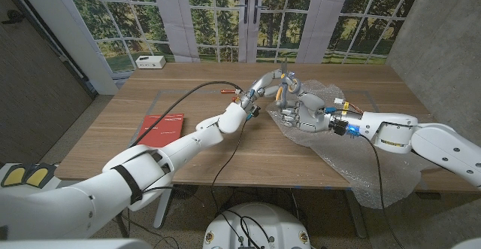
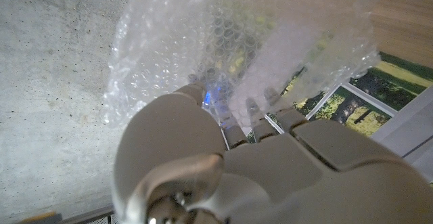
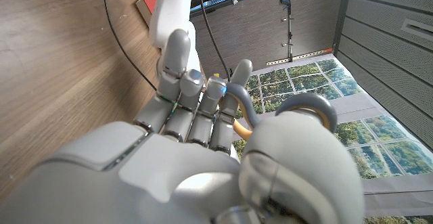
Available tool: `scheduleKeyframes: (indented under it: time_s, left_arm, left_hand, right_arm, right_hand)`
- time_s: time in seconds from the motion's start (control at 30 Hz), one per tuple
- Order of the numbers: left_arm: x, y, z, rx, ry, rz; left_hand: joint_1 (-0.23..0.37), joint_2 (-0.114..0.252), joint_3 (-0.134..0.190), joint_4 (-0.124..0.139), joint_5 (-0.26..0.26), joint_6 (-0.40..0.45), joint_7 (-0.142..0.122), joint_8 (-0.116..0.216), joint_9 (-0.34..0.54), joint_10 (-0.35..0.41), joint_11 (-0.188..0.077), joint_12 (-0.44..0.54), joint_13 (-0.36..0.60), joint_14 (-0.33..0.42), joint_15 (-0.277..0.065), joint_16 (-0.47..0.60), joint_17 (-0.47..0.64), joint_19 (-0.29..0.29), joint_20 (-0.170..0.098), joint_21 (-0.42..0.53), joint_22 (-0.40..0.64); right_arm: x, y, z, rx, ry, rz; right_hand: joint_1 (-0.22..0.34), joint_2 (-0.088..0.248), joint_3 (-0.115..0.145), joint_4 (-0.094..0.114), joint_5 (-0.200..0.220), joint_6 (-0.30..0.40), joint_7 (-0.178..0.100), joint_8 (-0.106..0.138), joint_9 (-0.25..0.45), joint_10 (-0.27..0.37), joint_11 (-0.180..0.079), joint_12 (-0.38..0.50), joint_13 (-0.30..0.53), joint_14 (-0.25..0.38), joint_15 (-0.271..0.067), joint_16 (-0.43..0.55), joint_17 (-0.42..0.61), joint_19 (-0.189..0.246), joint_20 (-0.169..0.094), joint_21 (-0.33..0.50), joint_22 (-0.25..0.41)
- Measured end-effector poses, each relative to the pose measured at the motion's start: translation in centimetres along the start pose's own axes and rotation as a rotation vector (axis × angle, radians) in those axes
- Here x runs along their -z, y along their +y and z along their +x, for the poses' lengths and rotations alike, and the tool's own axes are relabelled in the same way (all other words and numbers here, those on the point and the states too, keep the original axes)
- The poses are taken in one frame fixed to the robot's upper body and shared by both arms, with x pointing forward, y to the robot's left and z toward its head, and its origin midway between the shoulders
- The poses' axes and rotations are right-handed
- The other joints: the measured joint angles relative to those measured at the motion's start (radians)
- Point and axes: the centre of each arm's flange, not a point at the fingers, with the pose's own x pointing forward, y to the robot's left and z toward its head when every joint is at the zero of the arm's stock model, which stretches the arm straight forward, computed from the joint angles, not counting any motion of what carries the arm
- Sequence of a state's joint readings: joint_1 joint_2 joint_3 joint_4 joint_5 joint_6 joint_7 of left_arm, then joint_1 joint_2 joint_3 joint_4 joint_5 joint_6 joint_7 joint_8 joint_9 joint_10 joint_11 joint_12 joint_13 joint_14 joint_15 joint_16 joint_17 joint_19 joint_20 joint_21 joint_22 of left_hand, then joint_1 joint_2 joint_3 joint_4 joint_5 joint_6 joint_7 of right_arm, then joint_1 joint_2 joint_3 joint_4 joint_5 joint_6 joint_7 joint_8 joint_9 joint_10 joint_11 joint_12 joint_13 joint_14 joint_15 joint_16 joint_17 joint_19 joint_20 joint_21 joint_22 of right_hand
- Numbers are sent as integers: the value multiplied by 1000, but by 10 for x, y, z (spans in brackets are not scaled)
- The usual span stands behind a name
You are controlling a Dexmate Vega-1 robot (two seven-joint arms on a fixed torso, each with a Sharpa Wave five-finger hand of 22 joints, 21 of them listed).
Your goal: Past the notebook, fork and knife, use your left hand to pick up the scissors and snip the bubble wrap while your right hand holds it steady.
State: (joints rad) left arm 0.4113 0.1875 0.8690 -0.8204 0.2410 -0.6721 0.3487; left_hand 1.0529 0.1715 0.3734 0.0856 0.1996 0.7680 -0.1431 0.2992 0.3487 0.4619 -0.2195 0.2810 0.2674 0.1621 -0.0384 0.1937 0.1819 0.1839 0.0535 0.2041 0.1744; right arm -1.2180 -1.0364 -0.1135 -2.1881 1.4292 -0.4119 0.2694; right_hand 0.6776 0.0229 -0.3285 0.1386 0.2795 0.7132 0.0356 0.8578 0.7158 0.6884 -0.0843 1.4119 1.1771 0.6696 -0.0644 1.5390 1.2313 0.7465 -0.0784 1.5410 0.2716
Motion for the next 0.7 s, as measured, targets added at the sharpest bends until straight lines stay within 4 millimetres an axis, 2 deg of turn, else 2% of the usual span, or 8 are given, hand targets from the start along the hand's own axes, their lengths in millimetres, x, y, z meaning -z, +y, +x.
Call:
scheduleKeyframes:
  time_s: [0.7]
  left_arm:
    - [-4, 0, 9, -38, 7, 1]
  left_hand:
    - [-8, 0, 8, -8, -4, 0, 0, -4, -1, 11, 0, 0, 0, 10, 1, 0, 0, 0, 0, 0, 0]
  right_arm:
    - [8, 2, -1, -21, 24, 14]
  right_hand:
    - [-4, 4, 0, 0, 0, 0, 0, -11, 0, -3, -3, 0, -11, 0, 0, 0, 0, 0, 0, 0, -7]
